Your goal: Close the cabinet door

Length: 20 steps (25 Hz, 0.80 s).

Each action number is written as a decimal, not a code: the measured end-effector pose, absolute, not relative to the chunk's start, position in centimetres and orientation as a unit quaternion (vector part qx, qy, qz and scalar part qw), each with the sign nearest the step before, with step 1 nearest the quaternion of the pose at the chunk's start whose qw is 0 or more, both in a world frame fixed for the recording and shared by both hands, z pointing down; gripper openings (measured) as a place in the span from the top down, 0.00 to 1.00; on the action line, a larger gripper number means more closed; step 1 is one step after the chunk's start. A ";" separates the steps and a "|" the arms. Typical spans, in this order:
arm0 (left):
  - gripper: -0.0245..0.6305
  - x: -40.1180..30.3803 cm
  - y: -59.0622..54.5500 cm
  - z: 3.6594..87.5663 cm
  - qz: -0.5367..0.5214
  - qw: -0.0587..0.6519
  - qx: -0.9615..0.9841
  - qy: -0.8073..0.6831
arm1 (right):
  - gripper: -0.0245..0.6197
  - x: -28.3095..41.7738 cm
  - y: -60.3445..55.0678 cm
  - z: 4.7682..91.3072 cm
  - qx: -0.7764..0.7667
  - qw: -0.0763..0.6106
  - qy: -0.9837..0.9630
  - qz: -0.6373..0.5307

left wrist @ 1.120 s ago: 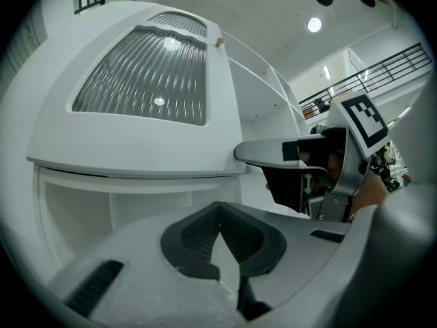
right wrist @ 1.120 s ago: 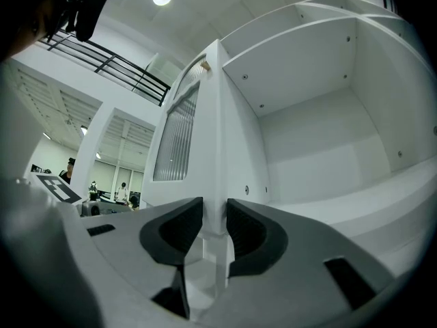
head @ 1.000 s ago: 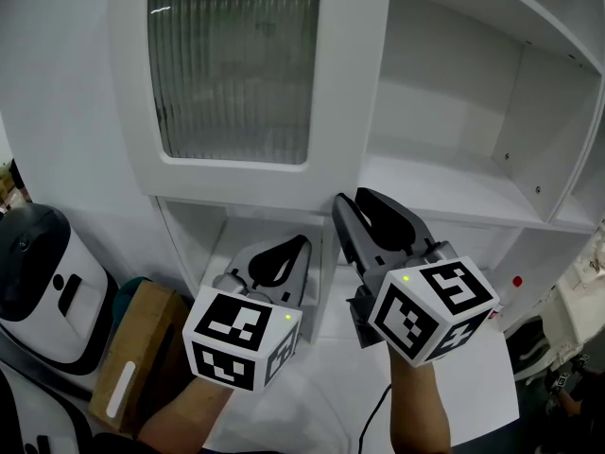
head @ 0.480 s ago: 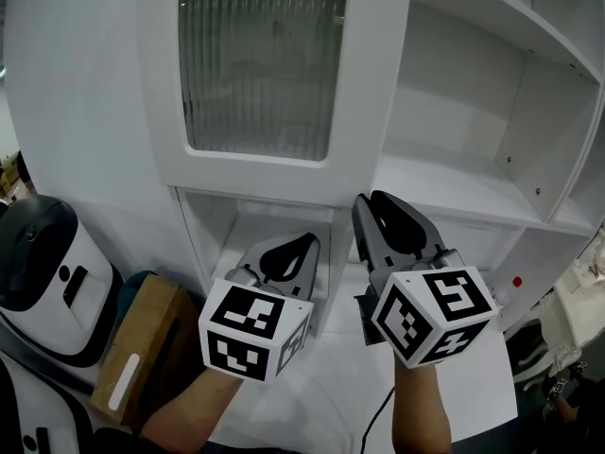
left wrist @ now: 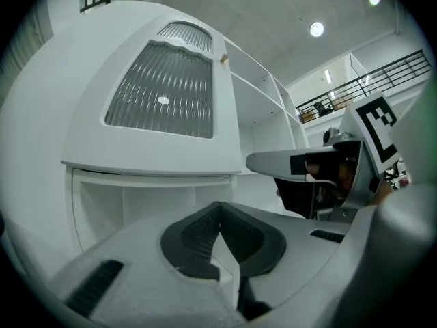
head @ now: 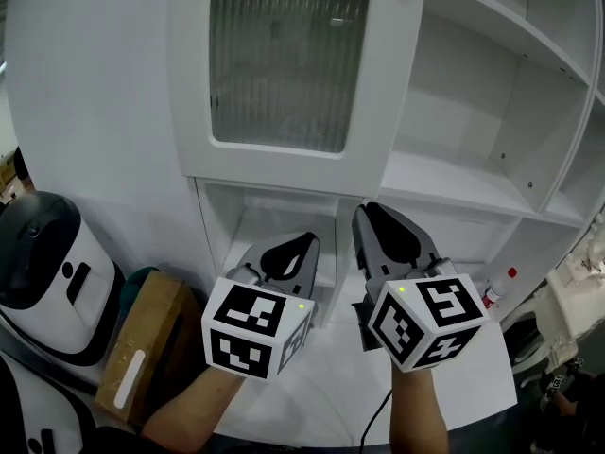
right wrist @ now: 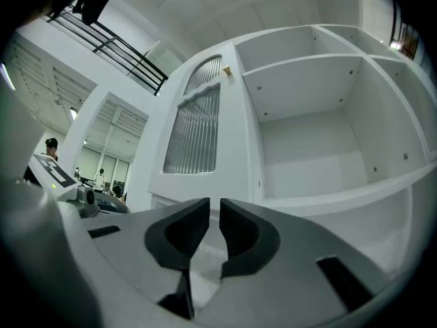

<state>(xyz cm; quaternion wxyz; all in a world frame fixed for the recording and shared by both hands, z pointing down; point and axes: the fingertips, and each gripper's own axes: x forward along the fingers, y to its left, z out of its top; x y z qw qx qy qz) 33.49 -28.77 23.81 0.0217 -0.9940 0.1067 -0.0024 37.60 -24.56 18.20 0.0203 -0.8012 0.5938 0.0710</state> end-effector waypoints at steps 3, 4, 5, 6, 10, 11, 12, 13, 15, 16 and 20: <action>0.94 32.3 -28.6 23.9 -0.002 0.020 -0.994 0.105 | 0.88 36.2 -24.6 18.9 -0.802 0.013 0.594 0.066; 0.95 31.9 -28.6 23.9 -0.002 0.019 -0.994 0.104 | 0.88 35.7 -24.6 19.2 -0.802 0.010 0.594 0.063; 0.94 31.5 -28.5 23.9 -0.003 0.018 -0.994 0.103 | 0.89 35.2 -24.6 19.5 -0.801 0.008 0.595 0.060; 0.94 31.1 -28.4 23.9 -0.003 0.019 -0.995 0.103 | 0.89 34.7 -24.6 19.7 -0.801 0.007 0.596 0.057; 0.95 29.6 -27.9 24.0 -0.001 0.018 -0.995 0.100 | 0.89 33.0 -24.4 20.8 -0.802 0.005 0.596 0.047; 0.95 29.2 -27.7 24.0 0.000 0.017 -0.995 0.100 | 0.89 32.5 -24.3 21.0 -0.802 0.004 0.596 0.045; 0.94 28.8 -27.6 24.0 0.000 0.016 -0.995 0.099 | 0.90 32.1 -24.1 21.2 -0.802 0.003 0.596 0.044; 0.95 28.5 -27.4 24.1 0.000 0.015 -0.995 0.098 | 0.90 31.6 -24.0 21.4 -0.802 0.002 0.595 0.042; 0.95 27.9 -26.9 24.4 -0.003 0.012 -0.995 0.097 | 0.90 30.9 -23.6 21.7 -0.803 0.002 0.595 0.039; 0.95 27.5 -26.7 24.5 -0.005 0.010 -0.995 0.097 | 0.90 30.5 -23.4 21.9 -0.803 0.002 0.595 0.037; 0.95 26.2 -25.9 25.0 -0.008 0.004 -0.995 0.097 | 0.91 29.0 -22.8 22.8 -0.802 -0.003 0.596 0.028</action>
